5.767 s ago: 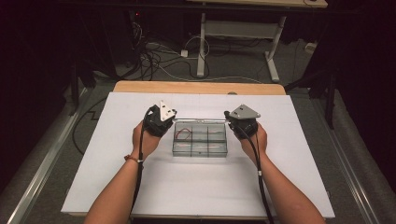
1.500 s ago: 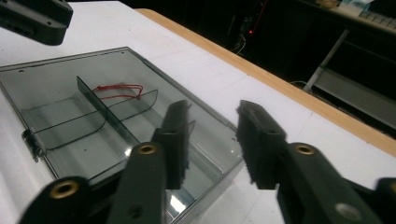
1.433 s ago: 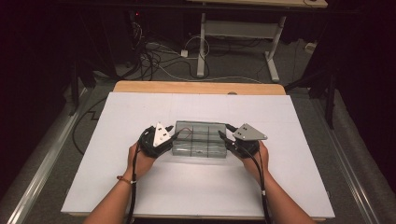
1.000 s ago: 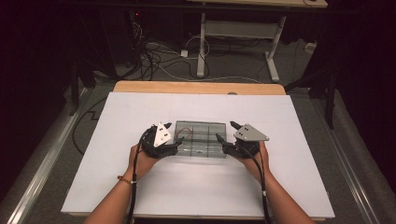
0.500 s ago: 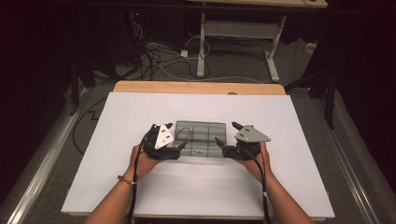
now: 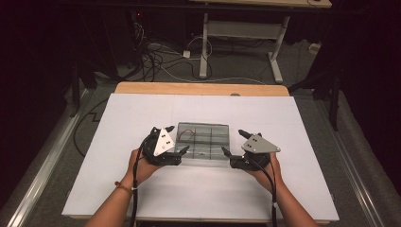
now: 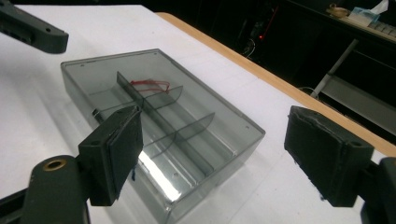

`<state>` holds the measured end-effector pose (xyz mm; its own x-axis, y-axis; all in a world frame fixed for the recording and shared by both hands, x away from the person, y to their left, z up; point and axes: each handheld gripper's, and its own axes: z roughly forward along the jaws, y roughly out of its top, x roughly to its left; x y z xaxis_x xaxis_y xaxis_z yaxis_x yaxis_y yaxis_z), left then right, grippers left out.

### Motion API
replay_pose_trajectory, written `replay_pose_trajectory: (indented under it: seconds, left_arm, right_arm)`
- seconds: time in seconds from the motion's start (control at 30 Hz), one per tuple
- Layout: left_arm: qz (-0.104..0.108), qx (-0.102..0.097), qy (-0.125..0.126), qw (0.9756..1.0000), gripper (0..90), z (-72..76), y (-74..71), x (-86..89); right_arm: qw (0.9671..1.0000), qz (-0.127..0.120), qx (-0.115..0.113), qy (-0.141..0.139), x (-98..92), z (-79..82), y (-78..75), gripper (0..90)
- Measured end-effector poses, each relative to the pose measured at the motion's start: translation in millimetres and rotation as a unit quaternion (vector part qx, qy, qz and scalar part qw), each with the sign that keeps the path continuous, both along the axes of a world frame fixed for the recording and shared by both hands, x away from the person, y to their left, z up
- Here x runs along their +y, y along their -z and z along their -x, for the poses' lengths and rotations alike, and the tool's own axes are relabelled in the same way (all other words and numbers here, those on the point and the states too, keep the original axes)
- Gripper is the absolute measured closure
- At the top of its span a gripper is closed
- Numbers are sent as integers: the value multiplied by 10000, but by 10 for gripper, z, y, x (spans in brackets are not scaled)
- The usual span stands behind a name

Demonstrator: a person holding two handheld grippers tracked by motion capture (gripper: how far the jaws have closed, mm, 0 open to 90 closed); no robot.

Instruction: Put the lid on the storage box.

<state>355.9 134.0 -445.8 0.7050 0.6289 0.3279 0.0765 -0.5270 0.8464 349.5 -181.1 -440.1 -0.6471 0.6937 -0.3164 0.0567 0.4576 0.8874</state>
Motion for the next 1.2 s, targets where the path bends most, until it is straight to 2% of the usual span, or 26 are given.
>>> replay_pose_trajectory:
  seconds: [0.23,0.37,0.5,0.67,0.93,1.2]
  left_arm:
    - [52,-59,49,10000,173,107,-4,78]
    - [-54,-155,75,9998,173,175,12,111]
    - [-92,-165,98,9998,173,254,40,163]
    - [-193,-140,117,9996,173,337,97,252]
    - [-148,-156,52,9998,173,434,148,402]
    - [-178,-56,-36,9998,172,521,261,577]
  right_arm:
    - [10000,58,-8,24,-96,102,25,199]
    - [10000,-31,-30,69,-163,167,9,199]
    - [9999,-17,-44,105,-230,216,3,198]
    - [9998,2,-66,167,-309,290,8,198]
    - [9996,20,-114,266,-442,381,34,199]
    - [9993,33,-145,346,-564,469,82,196]
